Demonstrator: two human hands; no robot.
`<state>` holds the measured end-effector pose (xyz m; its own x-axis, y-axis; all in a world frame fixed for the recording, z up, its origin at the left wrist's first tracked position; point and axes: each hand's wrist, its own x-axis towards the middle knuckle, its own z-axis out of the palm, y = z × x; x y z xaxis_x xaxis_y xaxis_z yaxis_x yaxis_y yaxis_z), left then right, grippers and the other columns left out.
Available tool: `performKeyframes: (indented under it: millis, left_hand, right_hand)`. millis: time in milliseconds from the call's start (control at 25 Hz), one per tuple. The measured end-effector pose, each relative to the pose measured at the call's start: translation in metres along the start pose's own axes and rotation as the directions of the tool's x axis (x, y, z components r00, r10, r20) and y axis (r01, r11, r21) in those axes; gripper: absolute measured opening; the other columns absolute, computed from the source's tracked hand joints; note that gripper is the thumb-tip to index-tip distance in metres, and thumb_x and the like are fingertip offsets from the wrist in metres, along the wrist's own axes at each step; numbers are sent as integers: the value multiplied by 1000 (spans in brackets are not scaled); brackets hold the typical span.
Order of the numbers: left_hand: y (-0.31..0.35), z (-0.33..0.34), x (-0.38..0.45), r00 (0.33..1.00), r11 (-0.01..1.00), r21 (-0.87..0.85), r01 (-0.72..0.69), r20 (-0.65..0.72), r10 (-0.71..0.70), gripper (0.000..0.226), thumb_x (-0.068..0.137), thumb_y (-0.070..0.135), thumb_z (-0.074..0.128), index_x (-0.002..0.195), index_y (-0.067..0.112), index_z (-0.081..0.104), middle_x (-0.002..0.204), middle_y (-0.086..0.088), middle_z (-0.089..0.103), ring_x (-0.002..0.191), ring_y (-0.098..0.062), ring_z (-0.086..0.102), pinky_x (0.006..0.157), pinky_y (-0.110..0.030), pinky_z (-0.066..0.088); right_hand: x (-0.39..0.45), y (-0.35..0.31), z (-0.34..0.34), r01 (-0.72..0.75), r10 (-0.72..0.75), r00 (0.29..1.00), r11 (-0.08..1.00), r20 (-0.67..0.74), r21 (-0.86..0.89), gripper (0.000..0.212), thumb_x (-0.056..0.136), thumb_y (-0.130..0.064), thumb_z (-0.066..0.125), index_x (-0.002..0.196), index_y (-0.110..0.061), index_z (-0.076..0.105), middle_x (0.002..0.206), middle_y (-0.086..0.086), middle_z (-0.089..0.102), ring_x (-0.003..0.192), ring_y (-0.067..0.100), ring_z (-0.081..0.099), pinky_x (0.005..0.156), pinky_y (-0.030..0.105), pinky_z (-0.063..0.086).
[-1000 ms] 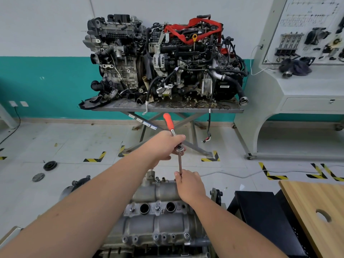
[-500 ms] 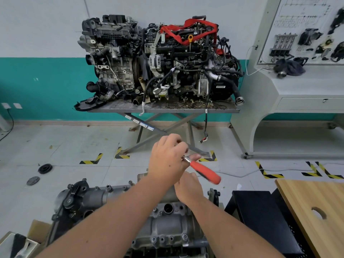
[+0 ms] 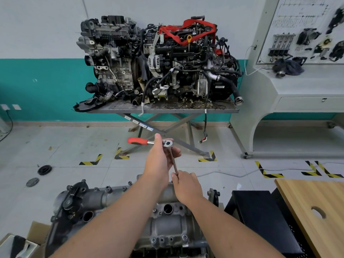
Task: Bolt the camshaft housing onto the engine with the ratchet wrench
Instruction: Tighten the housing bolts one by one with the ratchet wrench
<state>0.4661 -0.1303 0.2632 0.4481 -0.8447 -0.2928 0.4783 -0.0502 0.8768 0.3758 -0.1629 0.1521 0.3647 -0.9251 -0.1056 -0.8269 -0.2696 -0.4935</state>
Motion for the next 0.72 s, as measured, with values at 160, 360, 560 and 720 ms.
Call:
performKeyframes:
  millis: [160,360,560,720]
  left_hand:
    - [30,3,3,998,914,406,26,45,-48,30,99,40,41,89,16,57,71,-3,74,75,-17,73,88,-43,51]
    - [49,13,-7,972,568,794,-216,229,50,26,97,29,39,79,14,52,71,0,75,68,-14,62,70,-34,48]
    - [63,20,-6,869,-89,868,-488,493,46,27,101,35,42,76,26,46,80,3,64,66,-16,56,58,-31,43]
    - [30,0,-5,594,-475,625,-619,769,238,41,96,52,47,67,23,45,80,6,47,81,-21,52,70,-31,32]
  right_hand:
    - [0,1,-1,3,-3,1000,1000,-5,-14,43,105,-47,26,102,-20,58,98,0,61,103,23,45,84,41,45]
    - [-1,1,-1,15,-15,1000,1000,1,-5,44,106,-46,25,104,-18,59,102,2,62,106,24,45,86,42,46]
    - [-2,2,-2,14,-14,1000,1000,5,12,43,106,-46,25,100,-20,59,97,0,61,104,23,45,84,41,46]
    - [-2,0,1,14,-14,1000,1000,1,19,32,105,-41,28,92,-22,50,87,-3,54,97,24,49,76,37,43]
